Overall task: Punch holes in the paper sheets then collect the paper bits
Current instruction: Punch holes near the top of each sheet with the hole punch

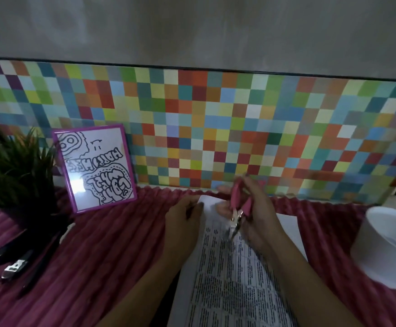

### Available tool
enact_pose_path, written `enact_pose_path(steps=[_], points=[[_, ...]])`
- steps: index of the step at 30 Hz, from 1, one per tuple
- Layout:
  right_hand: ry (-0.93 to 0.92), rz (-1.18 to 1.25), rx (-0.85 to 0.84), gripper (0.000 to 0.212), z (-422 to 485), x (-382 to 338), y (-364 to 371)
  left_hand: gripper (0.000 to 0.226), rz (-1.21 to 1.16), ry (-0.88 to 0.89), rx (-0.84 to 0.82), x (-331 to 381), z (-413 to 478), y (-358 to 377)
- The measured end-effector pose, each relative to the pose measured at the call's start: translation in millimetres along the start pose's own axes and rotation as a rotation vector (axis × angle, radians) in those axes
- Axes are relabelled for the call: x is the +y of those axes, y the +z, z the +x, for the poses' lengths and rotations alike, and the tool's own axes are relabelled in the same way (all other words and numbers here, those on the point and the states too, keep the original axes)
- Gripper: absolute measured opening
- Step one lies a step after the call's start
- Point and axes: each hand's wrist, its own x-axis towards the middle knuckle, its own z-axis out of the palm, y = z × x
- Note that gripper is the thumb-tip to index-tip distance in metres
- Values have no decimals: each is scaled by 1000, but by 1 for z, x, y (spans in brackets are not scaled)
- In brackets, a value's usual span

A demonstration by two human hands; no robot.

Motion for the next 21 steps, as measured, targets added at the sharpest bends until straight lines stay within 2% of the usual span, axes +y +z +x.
enact_pose_path(steps=[3,7,8,13,21], points=[[-118,170,48,31,8,-16,8,16,-34,-10,5,-3,1,-2],[-218,252,51,8,25,-30,25,19,-85,-15,0,-6,0,-1],[-240,269,46,8,29,-31,30,16,-95,-22,8,-7,0,0],[-319,295,16,39,42,-23,44,11,-173,-35,19,-8,-3,2],[-411,239,-28,31,42,-5,44,7,-213,-39,62,0,-4,1]])
